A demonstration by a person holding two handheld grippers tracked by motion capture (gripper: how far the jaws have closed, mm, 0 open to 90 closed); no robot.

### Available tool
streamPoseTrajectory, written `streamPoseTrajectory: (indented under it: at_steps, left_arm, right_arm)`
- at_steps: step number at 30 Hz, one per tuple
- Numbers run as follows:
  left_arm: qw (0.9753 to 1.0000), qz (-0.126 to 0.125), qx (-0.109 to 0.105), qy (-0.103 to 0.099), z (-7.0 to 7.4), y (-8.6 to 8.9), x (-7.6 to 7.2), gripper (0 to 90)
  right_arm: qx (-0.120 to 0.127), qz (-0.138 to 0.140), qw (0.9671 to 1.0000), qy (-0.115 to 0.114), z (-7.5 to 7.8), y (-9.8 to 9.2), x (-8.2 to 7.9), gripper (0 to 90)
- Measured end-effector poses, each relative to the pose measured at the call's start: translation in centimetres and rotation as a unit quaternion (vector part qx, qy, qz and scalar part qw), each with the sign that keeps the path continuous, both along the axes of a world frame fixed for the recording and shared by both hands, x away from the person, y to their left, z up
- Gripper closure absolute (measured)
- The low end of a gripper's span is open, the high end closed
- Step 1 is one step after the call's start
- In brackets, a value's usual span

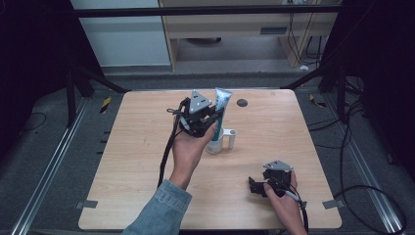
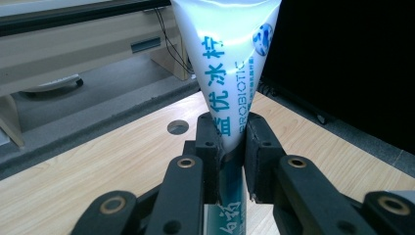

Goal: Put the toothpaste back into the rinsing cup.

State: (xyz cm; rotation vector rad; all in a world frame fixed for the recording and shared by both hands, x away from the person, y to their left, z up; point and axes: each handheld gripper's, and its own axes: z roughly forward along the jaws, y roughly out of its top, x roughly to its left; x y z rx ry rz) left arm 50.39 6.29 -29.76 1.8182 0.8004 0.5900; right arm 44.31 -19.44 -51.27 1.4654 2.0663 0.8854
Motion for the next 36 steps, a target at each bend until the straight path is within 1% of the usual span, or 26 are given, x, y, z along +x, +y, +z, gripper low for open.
streamPoseTrajectory:
  at_steps: [7, 8, 10, 17, 19, 20, 23, 24, 27, 28, 29, 30, 31, 32, 33, 36]
  left_arm:
    - [1.0000, 0.005, 0.000, -0.001, -0.3, -0.1, 0.6, 78.0]
    - [1.0000, 0.007, -0.005, -0.003, -0.3, -0.2, 0.8, 78.0]
    - [0.9999, 0.008, -0.002, -0.006, -0.4, -0.2, 0.9, 78.0]
    - [0.9999, 0.011, -0.004, -0.004, -0.6, -0.3, 1.2, 78.0]
    - [0.9999, 0.012, -0.006, -0.006, -0.7, -0.2, 1.3, 78.0]
    - [0.9998, 0.014, -0.010, -0.008, -0.8, -0.2, 1.6, 78.0]
    - [0.9997, 0.018, -0.012, -0.010, -1.0, -0.2, 1.9, 78.0]
    - [0.9995, 0.023, -0.013, -0.015, -1.3, -0.2, 2.2, 78.0]
    - [0.9994, 0.025, -0.015, -0.017, -1.5, -0.2, 2.5, 78.0]
    - [0.9992, 0.027, -0.018, -0.022, -1.8, -0.1, 2.9, 78.1]
    - [0.9992, 0.027, -0.018, -0.022, -1.8, -0.1, 2.9, 78.0]
    - [0.9990, 0.030, -0.021, -0.026, -2.0, 0.0, 3.3, 78.0]
    - [0.9990, 0.030, -0.021, -0.026, -2.0, 0.0, 3.3, 78.0]
    - [0.9987, 0.032, -0.026, -0.030, -2.2, 0.1, 3.4, 78.1]
    - [0.9986, 0.031, -0.024, -0.035, -2.3, 0.1, 3.5, 78.1]
    - [0.9988, 0.030, -0.017, -0.034, -2.9, 0.1, 3.8, 78.0]
  right_arm:
    - [0.000, 0.000, 1.0000, 0.000, 0.0, 0.0, 0.0, 0.4]
    - [0.001, -0.001, 1.0000, 0.001, 0.0, 0.0, 0.0, 0.4]
    - [-0.001, 0.001, 1.0000, 0.000, 0.0, 0.0, 0.0, 0.4]
    - [0.000, 0.001, 1.0000, -0.001, 0.0, 0.0, 0.0, 0.4]
    - [0.000, 0.001, 1.0000, -0.001, 0.0, 0.0, 0.0, 0.4]
    - [-0.001, 0.001, 1.0000, -0.001, 0.0, 0.0, 0.0, 0.4]
    - [0.000, 0.000, 1.0000, -0.001, 0.0, 0.0, 0.0, 0.4]
    - [-0.003, 0.001, 1.0000, -0.003, 0.0, 0.0, 0.0, 0.4]
    - [-0.003, 0.001, 1.0000, -0.003, 0.0, 0.0, 0.0, 0.4]
    - [-0.003, 0.001, 1.0000, -0.003, 0.0, 0.0, 0.0, 0.4]
    - [-0.003, 0.001, 1.0000, -0.003, 0.0, 0.0, 0.0, 0.4]
    - [-0.003, 0.001, 1.0000, -0.003, 0.0, 0.0, 0.0, 0.4]
    - [-0.003, 0.001, 1.0000, -0.003, 0.0, 0.0, 0.0, 0.4]
    - [-0.004, 0.002, 1.0000, -0.004, 0.0, -0.1, 0.0, 0.4]
    - [-0.004, 0.002, 1.0000, -0.004, 0.0, -0.1, 0.0, 0.4]
    - [-0.003, 0.000, 1.0000, -0.002, 0.0, 0.0, 0.0, 0.4]
